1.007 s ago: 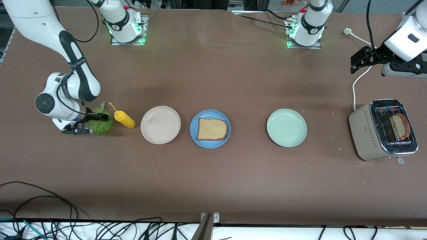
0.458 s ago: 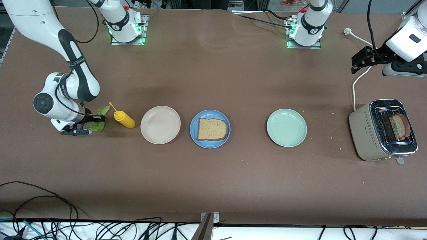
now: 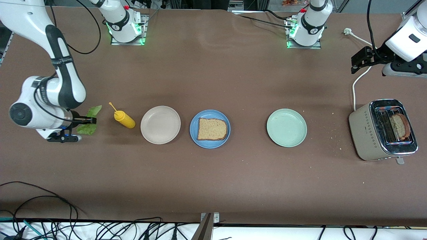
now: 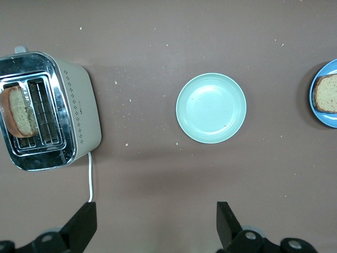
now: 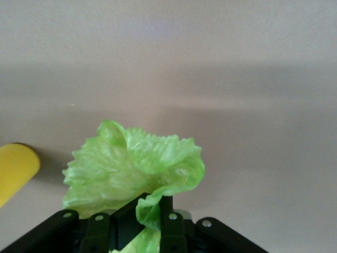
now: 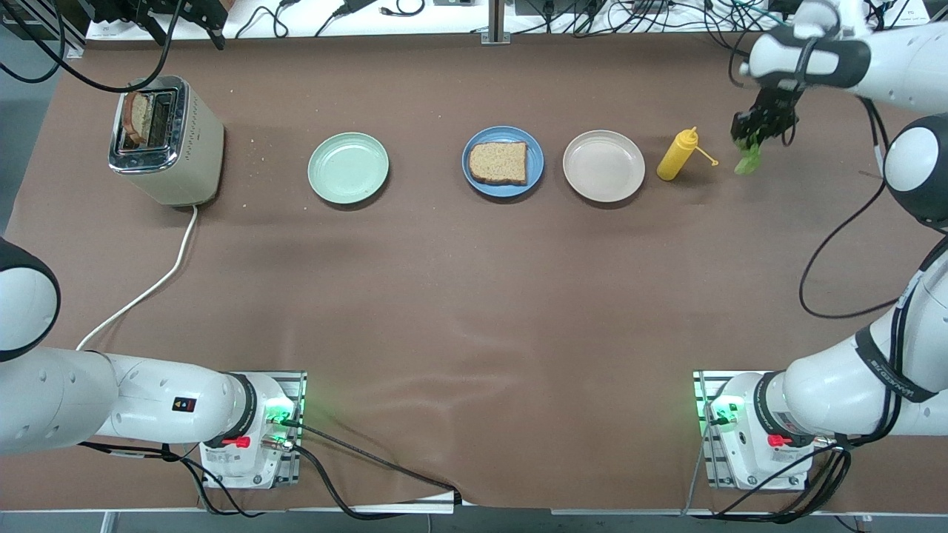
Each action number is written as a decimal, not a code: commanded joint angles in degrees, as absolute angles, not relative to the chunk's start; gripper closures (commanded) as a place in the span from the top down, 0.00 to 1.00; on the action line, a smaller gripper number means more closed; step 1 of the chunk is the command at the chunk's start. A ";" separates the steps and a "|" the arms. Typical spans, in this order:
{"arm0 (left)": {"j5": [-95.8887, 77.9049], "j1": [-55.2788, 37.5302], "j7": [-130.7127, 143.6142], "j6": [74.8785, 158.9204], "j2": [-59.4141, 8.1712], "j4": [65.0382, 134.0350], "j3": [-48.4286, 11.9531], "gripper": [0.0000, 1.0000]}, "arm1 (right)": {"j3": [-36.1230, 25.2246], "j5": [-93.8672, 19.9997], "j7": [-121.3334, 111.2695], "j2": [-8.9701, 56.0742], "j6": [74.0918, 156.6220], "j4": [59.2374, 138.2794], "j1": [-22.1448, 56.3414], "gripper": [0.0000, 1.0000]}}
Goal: Make sandwich in blue plate with both arms
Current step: 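Lift the lettuce and carry it over the blue plate, then lower the lettuce onto the bread and open the right gripper, then withdraw the right gripper toward the yellow bottle, then lower the right gripper onto the yellow bottle and grasp it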
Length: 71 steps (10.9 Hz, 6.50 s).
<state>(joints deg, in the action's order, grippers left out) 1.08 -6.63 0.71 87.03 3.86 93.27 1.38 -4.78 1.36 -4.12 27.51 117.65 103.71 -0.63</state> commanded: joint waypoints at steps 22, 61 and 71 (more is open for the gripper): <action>2.72 -6.42 -0.26 86.57 4.13 93.34 1.14 1.00 | -1.14 -13.62 39.64 47.98 133.22 77.25 37.61 0.00; 2.64 -5.63 -0.44 86.57 3.96 93.34 1.41 1.00 | -44.83 -62.72 -135.73 42.08 90.28 100.81 19.34 1.00; 2.46 -5.27 -0.44 86.57 3.69 93.34 1.41 1.00 | -14.43 -66.97 -150.11 48.69 83.77 97.12 -6.31 1.00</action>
